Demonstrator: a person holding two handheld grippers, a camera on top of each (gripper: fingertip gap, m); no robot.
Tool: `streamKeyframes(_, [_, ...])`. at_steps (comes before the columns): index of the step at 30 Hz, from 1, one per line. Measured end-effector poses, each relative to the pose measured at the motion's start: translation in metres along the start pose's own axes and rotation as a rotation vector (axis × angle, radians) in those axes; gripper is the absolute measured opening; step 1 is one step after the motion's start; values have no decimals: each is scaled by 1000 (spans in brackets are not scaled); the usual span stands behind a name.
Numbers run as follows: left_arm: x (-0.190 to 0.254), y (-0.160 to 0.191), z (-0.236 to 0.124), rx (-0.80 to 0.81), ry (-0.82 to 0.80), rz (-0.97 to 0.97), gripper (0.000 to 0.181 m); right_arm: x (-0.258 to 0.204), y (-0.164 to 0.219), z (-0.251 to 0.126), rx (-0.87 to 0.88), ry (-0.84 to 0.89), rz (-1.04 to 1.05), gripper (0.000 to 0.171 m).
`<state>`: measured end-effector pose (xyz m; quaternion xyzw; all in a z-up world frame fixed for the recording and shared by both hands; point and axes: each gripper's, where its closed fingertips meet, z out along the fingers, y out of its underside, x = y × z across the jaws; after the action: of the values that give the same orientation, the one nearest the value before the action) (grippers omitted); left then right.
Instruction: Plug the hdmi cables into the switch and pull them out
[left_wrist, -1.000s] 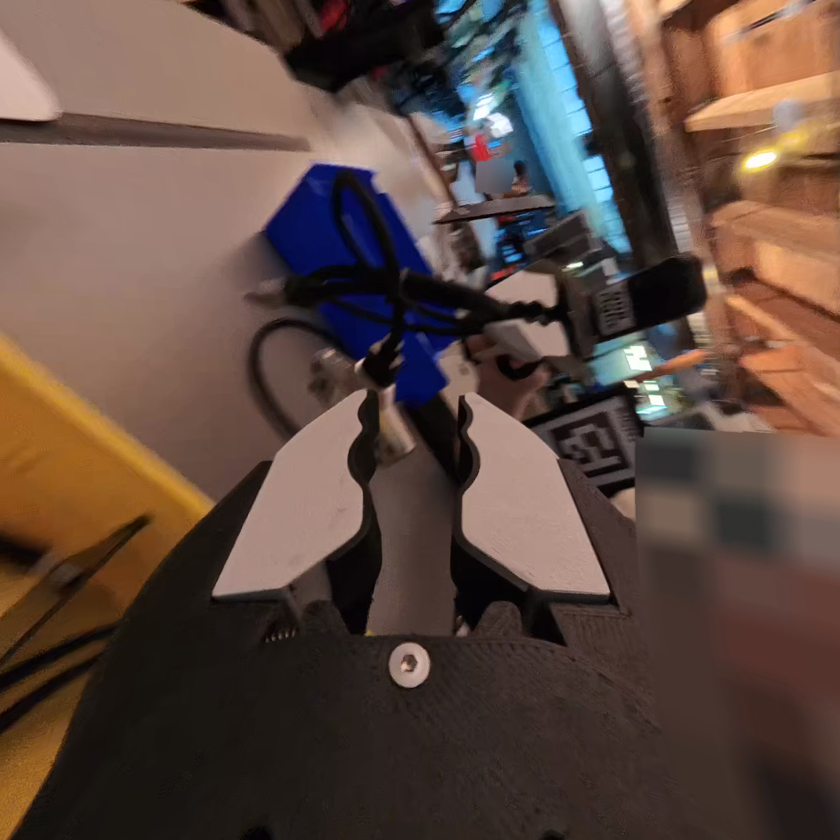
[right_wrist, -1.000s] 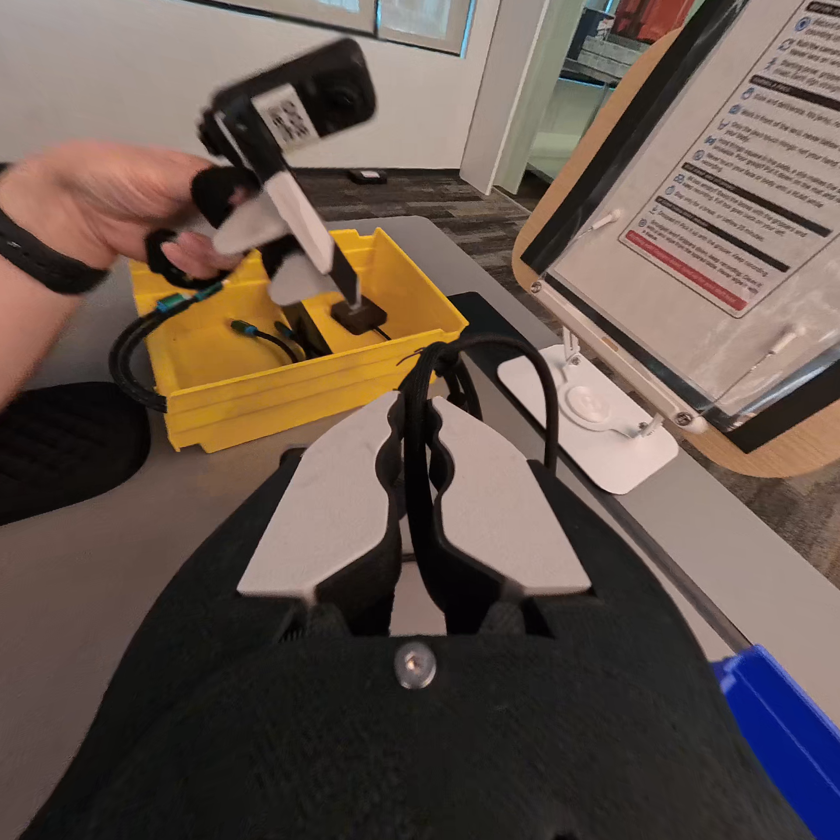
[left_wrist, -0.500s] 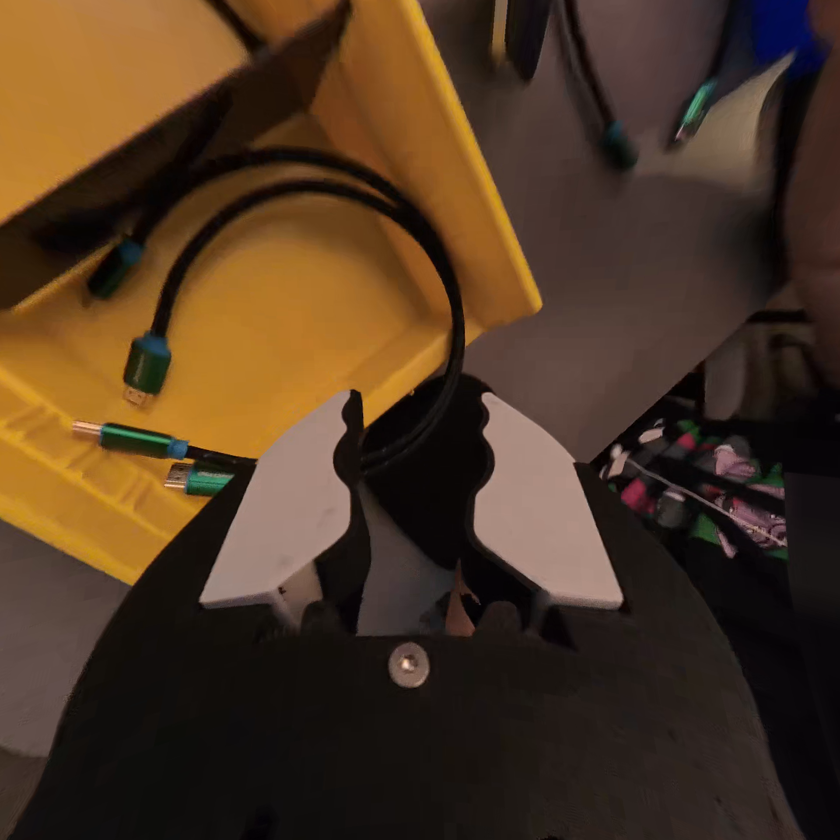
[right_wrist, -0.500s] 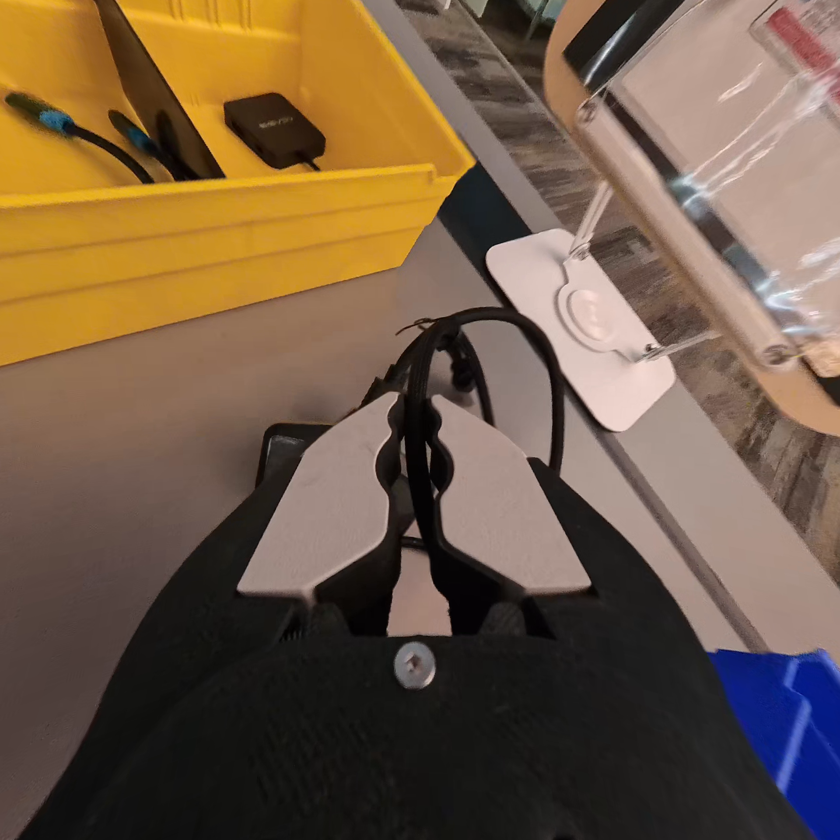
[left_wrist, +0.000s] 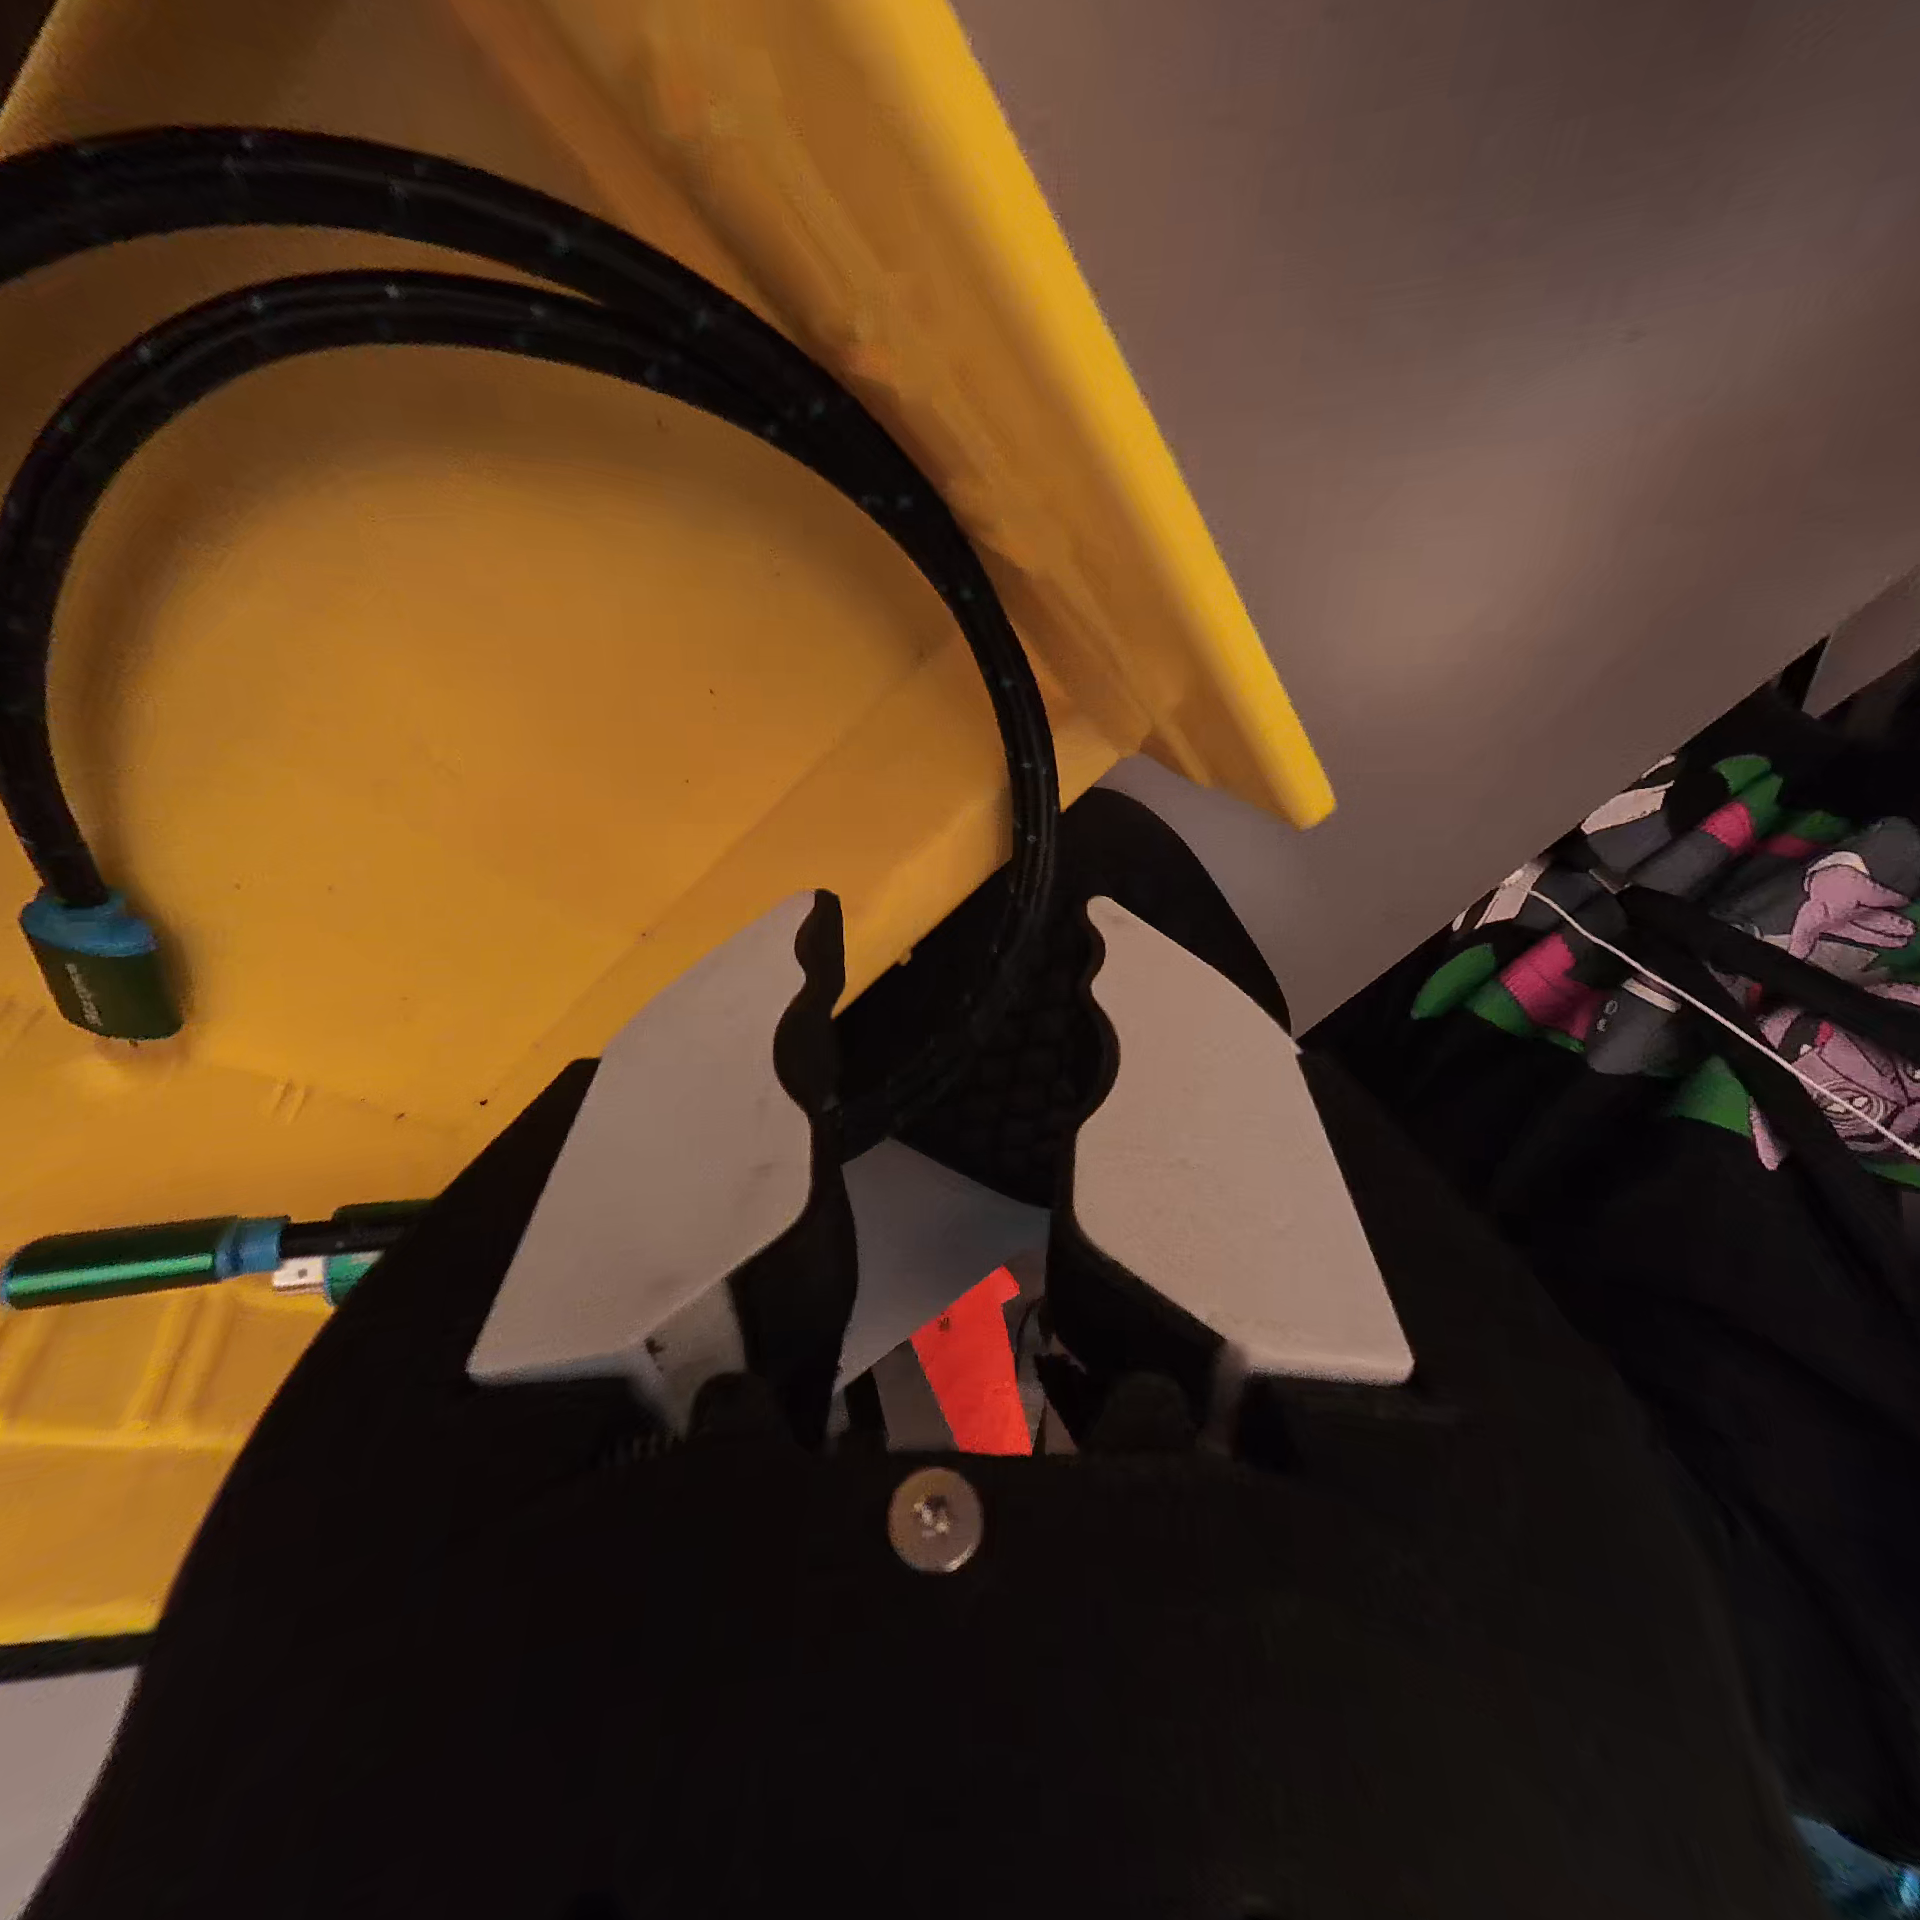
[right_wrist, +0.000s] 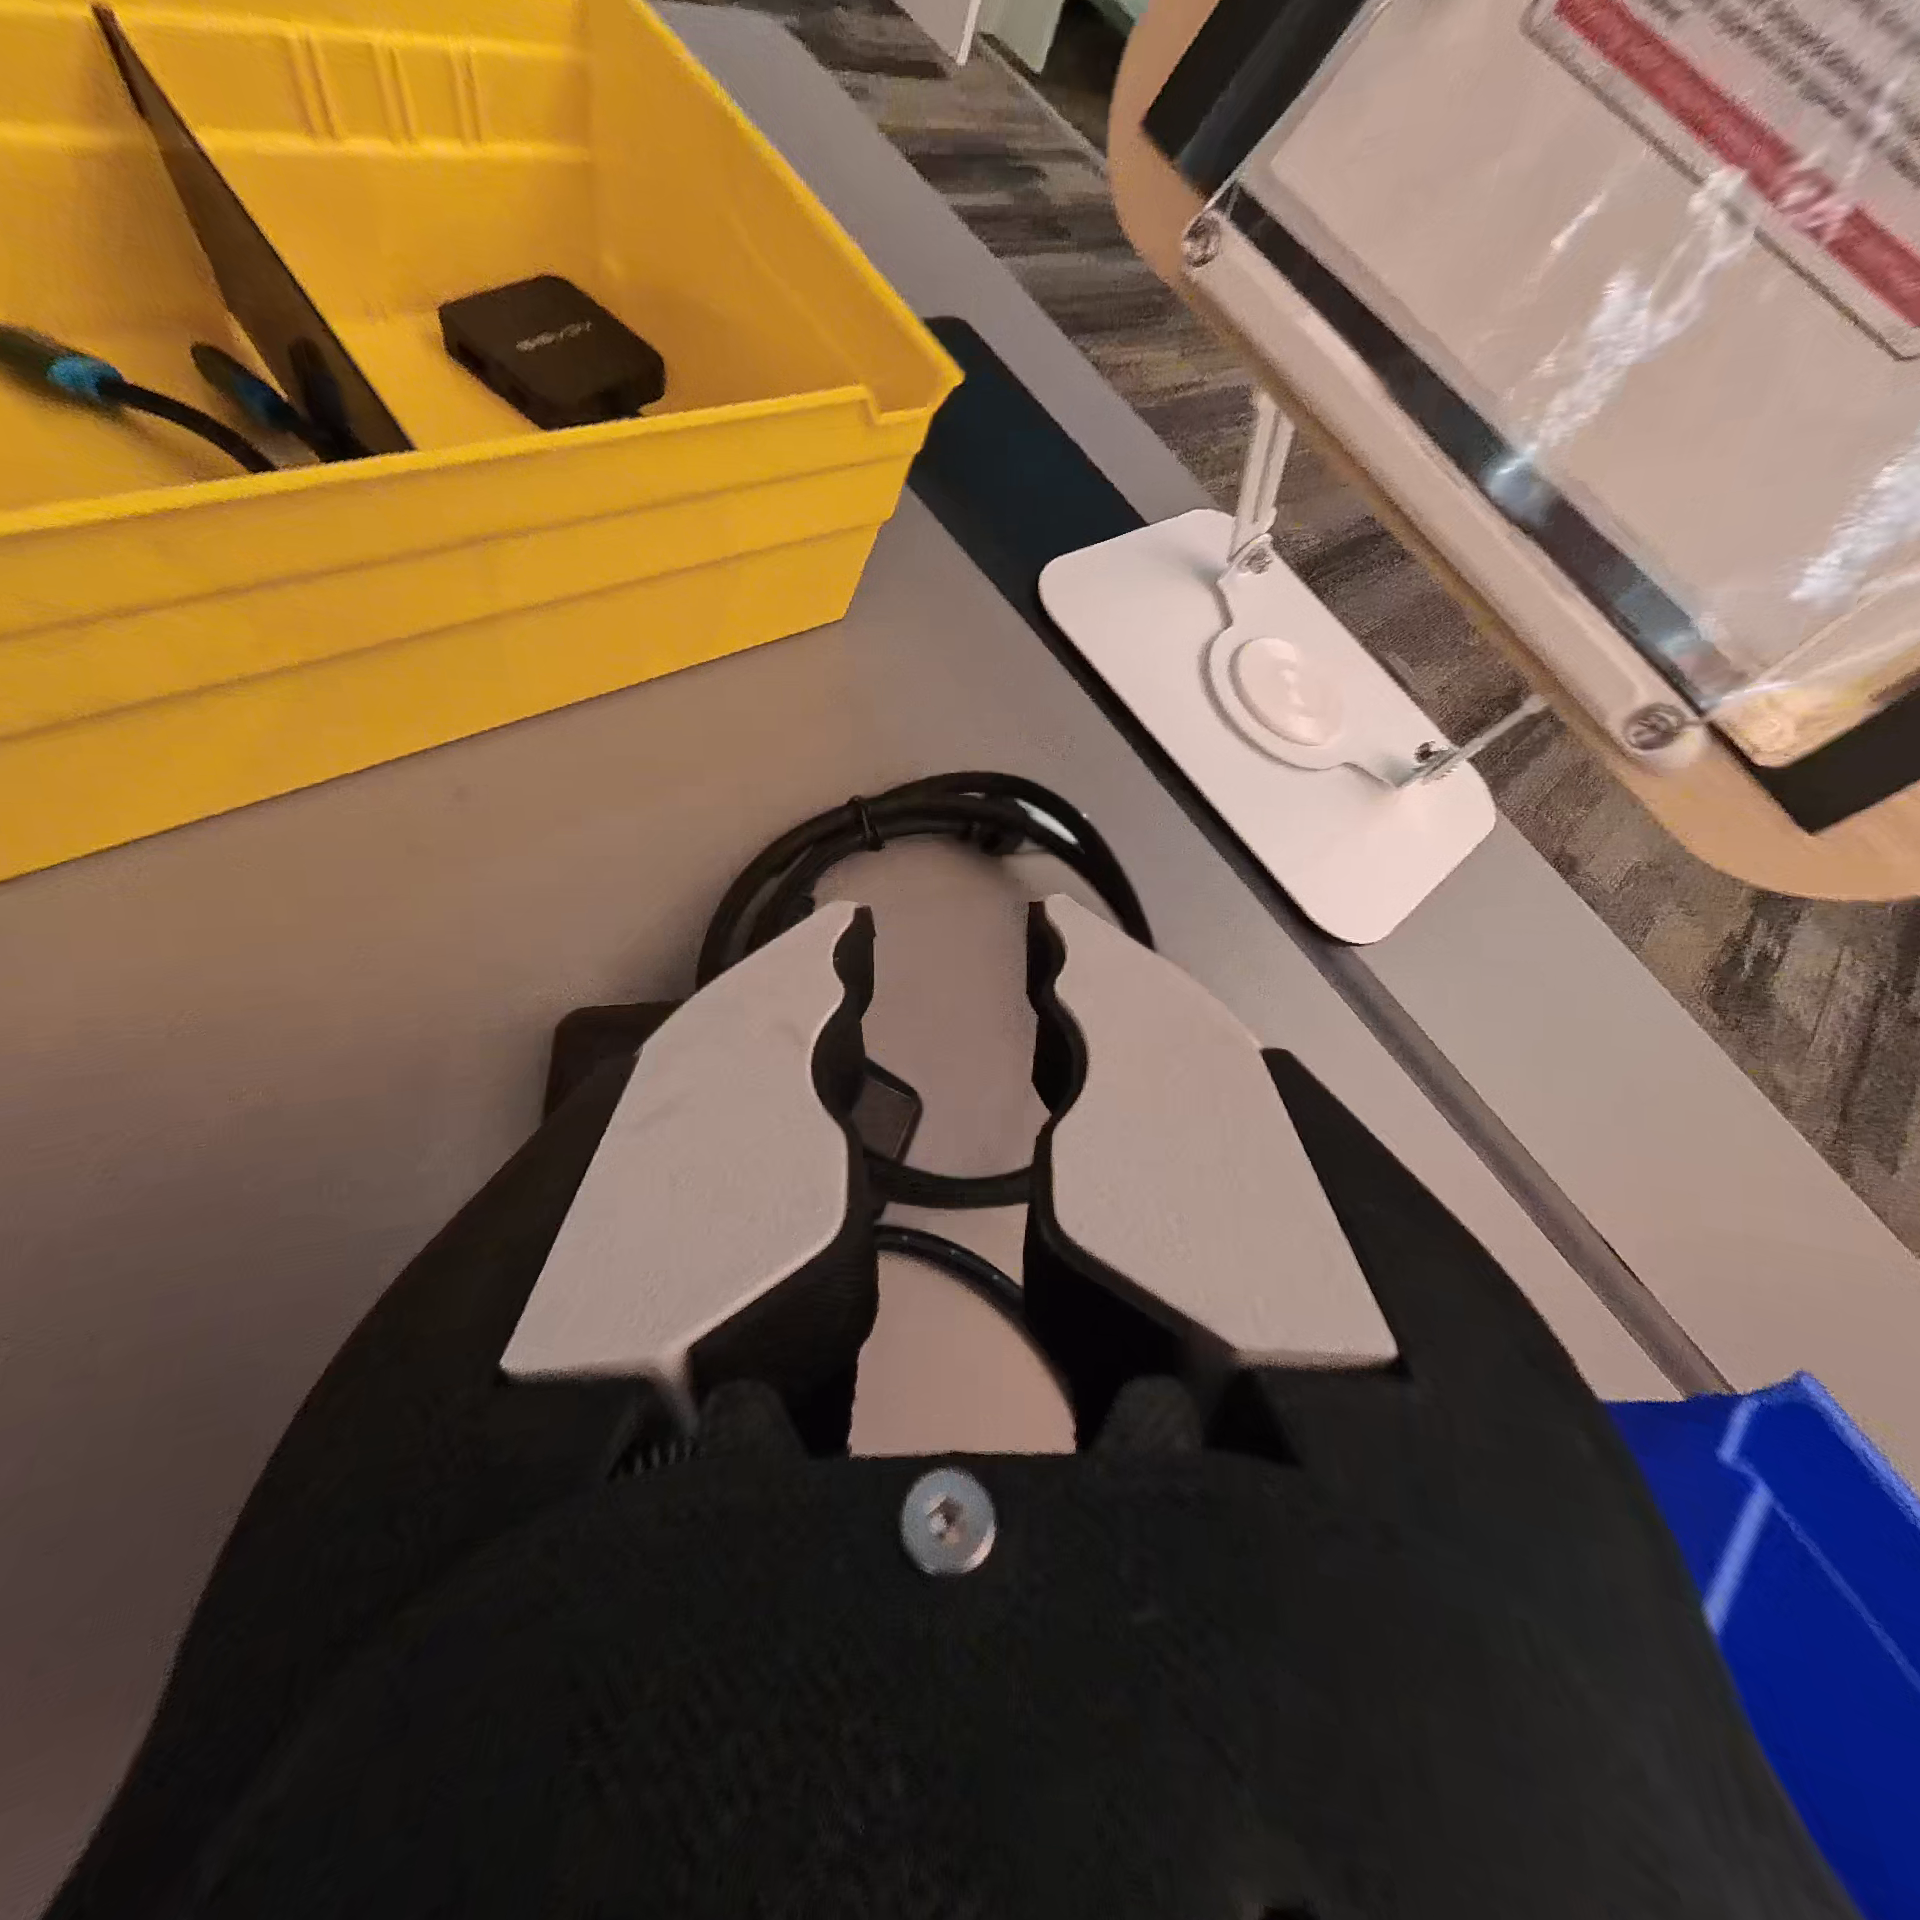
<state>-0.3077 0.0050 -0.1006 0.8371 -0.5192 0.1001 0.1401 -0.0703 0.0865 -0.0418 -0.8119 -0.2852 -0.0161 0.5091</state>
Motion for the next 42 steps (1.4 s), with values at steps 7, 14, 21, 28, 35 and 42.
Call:
streamKeyframes(7, [1, -1, 7, -23, 61, -19, 30, 22, -1, -15, 34, -24, 115, 29])
streamKeyframes(14, [0, -2, 7, -27, 52, -14, 27, 15, 2, -13, 17, -92, 178, 29])
streamKeyframes(21, [7, -6, 0, 0, 72, -3, 6, 6, 6, -10, -20, -111, 141, 29])
streamKeyframes(28, [6, -7, -4, 28, 42, 3, 6, 3, 5, -11, -22, -123, 131, 29])
streamKeyframes(35, [6, -7, -3, -3, 2, 35, 5, 0, 5, -11, -30, -141, 133, 29])
streamKeyframes(42, [10, -8, -38, 196, -34, 49, 5, -78, -72, -49, 399, -434, 7, 40])
